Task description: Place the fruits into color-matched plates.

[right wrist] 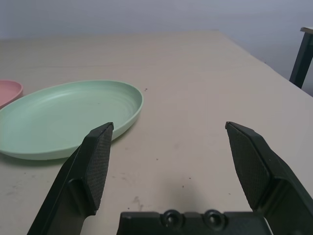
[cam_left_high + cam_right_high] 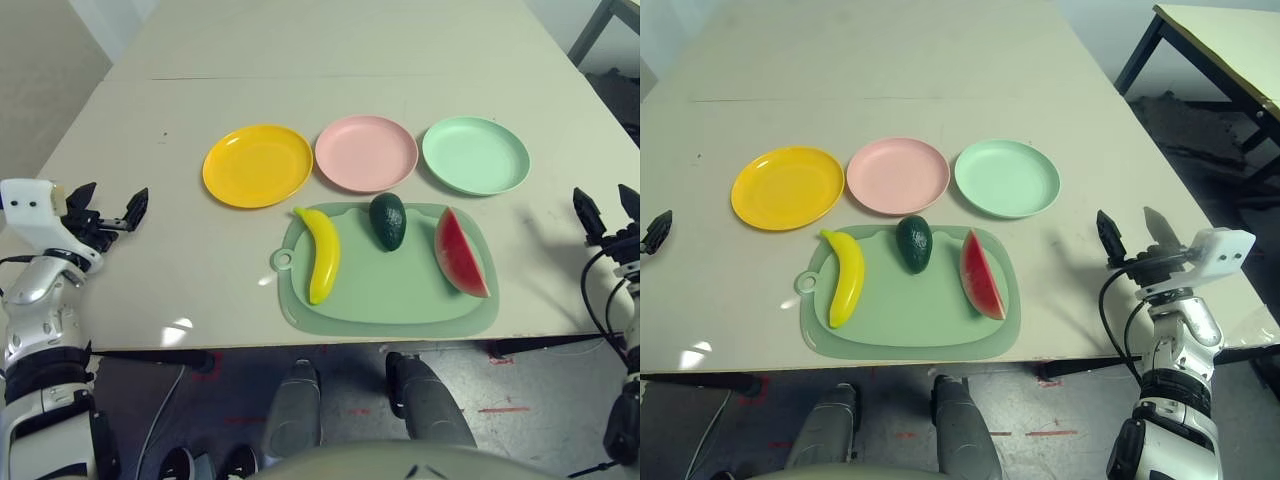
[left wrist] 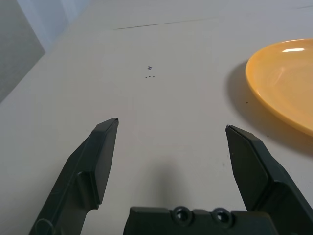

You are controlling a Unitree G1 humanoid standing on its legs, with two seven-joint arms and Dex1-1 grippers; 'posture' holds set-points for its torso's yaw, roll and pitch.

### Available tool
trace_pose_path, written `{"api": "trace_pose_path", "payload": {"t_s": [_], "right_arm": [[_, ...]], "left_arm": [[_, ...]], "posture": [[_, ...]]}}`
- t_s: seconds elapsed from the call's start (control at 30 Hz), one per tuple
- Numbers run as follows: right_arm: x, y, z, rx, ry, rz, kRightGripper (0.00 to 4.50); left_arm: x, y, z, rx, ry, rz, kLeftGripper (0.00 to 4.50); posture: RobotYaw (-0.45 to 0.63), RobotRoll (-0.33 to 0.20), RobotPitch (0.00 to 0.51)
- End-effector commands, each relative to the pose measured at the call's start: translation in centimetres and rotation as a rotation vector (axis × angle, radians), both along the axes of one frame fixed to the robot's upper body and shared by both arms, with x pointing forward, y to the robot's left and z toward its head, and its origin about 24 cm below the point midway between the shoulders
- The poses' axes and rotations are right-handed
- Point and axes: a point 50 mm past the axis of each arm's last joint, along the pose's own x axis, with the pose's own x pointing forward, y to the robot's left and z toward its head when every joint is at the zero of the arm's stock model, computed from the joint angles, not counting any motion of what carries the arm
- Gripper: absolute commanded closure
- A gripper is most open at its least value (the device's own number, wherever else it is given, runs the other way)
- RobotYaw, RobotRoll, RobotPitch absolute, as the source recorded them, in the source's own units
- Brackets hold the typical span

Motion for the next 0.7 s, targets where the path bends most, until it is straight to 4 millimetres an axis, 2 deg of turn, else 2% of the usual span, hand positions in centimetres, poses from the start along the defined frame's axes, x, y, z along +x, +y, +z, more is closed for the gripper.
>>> {"api": "trace_pose_path", "payload": {"t_s": [0.03, 0.23, 0.43, 0.5, 0.6, 0.7], "right_arm": [[-0.2, 0.0, -0.7, 0.002, 0.023, 0.002, 0.00], [-0.8, -0.6, -0.8, -0.006, 0.031, 0.002, 0.00], [-1.9, -2.2, 0.6, -0.030, 0.006, -0.022, 0.00], [-2.6, -2.7, 1.0, -0.046, 0.007, -0.015, 0.00], [-3.3, -2.6, 1.8, -0.058, 0.010, 0.037, 0.00], [-3.3, -2.6, 2.6, -0.036, 0.005, 0.053, 0.00]], "left_arm": [[-0.4, 0.6, 0.5, 0.025, 0.012, 0.006, 0.03], [-0.8, 0.6, 0.5, 0.021, 0.010, 0.012, 0.03], [-1.1, -0.8, -0.1, 0.010, -0.009, -0.063, 0.03], [-1.1, -2.5, 0.5, -0.003, -0.065, -0.198, 0.03], [-2.0, -6.3, 1.9, -0.030, -0.099, -0.556, 0.03], [-3.2, -9.0, 2.7, -0.035, -0.046, -0.827, 0.03]], "posture": [[0.03, 0.000, 0.202], [0.04, 0.000, 0.218], [0.01, 0.000, 0.220], [0.03, 0.000, 0.217], [0.05, 0.000, 0.230], [0.05, 0.000, 0.232]]}}
